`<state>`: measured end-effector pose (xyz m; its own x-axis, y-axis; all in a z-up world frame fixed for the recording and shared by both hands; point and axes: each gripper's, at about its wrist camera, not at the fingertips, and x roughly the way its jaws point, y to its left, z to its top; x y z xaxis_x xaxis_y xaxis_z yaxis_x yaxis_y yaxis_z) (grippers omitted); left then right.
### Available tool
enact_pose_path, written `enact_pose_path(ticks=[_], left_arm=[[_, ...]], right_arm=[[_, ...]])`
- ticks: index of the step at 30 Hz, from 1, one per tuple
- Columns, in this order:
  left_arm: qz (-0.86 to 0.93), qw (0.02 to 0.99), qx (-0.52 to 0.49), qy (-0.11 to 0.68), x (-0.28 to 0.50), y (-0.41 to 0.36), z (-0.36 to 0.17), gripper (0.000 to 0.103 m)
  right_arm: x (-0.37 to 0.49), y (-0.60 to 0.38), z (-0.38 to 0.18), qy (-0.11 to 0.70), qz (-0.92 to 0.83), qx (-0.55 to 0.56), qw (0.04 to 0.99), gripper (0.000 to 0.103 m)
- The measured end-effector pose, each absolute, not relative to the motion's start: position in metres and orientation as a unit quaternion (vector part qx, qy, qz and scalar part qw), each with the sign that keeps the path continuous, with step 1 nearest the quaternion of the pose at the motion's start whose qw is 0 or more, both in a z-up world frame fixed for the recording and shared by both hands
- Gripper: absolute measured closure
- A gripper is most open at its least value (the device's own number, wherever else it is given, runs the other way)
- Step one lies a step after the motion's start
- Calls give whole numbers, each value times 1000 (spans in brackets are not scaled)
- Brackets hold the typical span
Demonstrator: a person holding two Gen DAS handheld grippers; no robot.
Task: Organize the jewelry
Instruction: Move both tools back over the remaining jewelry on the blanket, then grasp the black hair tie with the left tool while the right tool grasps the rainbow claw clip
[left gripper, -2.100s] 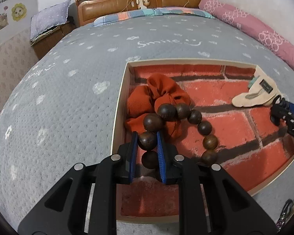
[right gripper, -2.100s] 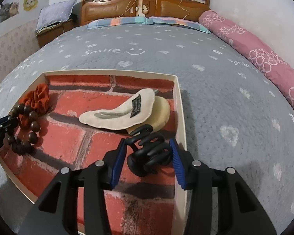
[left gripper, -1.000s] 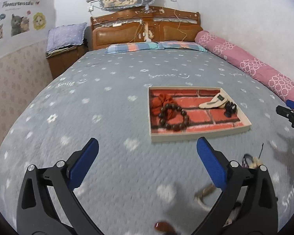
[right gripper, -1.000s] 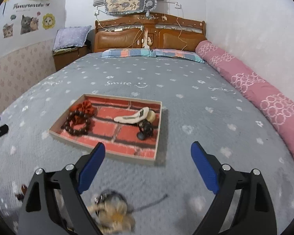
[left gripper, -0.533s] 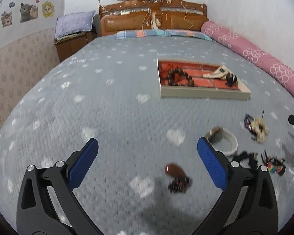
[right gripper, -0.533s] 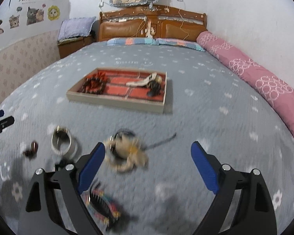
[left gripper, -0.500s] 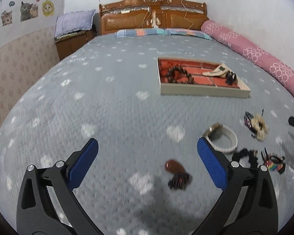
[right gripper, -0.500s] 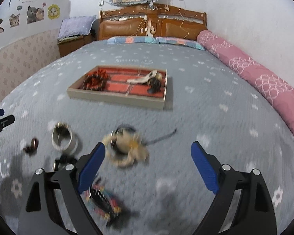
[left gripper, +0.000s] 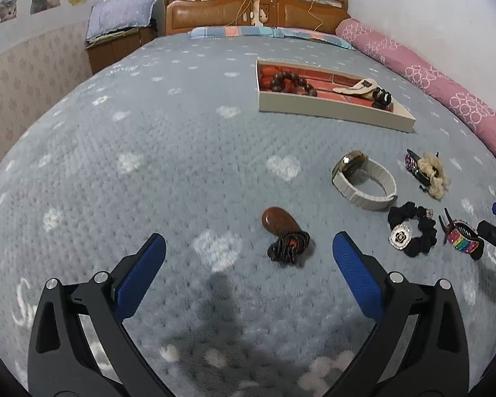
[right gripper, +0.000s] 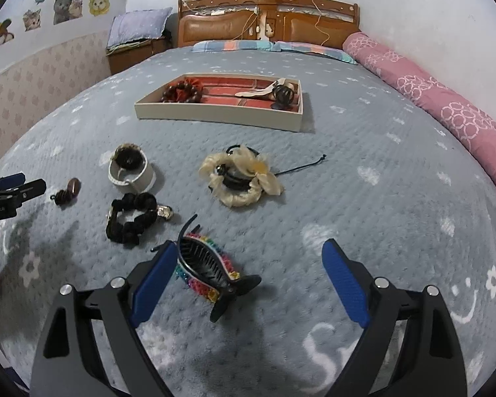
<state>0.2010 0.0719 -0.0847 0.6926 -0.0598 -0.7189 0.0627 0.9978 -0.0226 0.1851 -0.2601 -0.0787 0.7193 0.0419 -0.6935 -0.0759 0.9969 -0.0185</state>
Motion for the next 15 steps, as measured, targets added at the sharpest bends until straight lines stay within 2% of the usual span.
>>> enact_pose_path(ticks=[12, 15], left_arm=[[-48, 910, -7, 411, 214, 66, -100, 6], [-53, 906, -13, 419, 219, 66, -103, 12]], right_arm=[[190, -247, -97, 393, 42, -31, 918, 16], [191, -242, -101, 396, 42, -41, 916, 16]])
